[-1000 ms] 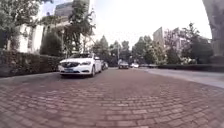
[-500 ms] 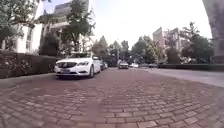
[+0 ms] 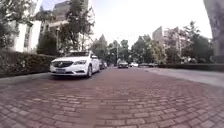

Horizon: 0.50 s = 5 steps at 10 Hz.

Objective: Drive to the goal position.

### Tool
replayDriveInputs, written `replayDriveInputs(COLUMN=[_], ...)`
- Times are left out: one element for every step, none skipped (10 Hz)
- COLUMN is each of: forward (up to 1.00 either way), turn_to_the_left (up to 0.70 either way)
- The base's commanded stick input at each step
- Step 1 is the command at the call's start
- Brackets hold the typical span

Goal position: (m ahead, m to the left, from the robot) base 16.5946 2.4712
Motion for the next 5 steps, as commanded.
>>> replayDriveInputs(forward=[0.70, 0.70, 0.70, 0.70, 0.70], turn_to_the_left=[0.00, 0.00, 0.00, 0.00, 0.00])
